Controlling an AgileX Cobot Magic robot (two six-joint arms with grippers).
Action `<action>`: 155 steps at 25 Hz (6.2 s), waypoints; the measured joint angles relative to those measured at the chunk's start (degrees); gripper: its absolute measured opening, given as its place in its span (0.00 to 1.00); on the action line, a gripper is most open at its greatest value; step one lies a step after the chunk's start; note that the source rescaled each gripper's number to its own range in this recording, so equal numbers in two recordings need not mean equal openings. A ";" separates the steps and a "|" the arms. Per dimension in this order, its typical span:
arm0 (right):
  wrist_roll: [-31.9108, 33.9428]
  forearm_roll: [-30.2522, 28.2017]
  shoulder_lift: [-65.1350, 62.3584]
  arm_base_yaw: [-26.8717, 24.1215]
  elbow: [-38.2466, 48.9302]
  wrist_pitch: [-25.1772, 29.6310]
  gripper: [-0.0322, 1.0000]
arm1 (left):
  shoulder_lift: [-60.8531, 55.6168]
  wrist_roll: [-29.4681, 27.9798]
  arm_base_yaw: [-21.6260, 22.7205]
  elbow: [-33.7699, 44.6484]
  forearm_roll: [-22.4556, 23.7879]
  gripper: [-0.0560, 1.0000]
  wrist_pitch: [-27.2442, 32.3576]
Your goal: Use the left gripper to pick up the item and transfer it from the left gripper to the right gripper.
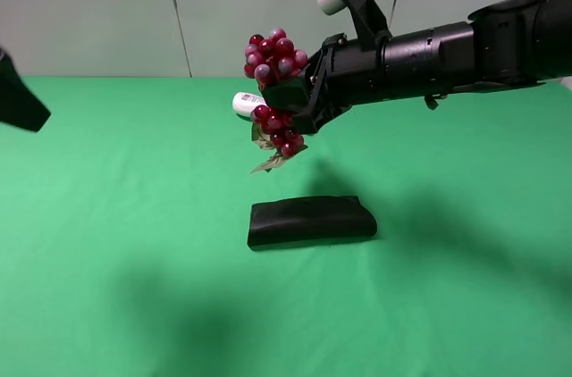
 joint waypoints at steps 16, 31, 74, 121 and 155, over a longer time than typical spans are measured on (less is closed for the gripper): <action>1.51 0.00 0.00 0.00 0.00 0.05 0.07 | -37.61 -0.56 0.00 20.42 -0.12 1.00 -3.13; 2.12 0.00 0.00 0.00 0.00 0.49 0.07 | -56.59 -8.69 0.00 25.36 -0.18 1.00 4.57; 78.41 -64.51 -14.64 -6.20 0.05 -14.46 0.06 | -59.07 -13.53 18.84 26.68 0.95 1.00 4.78; 106.13 -92.18 3.07 -19.67 0.00 7.61 0.95 | -59.07 -13.53 18.86 26.68 1.26 1.00 4.78; 111.18 -92.21 -50.50 -19.67 6.15 27.80 1.00 | -59.07 -13.53 18.86 26.68 1.31 1.00 4.78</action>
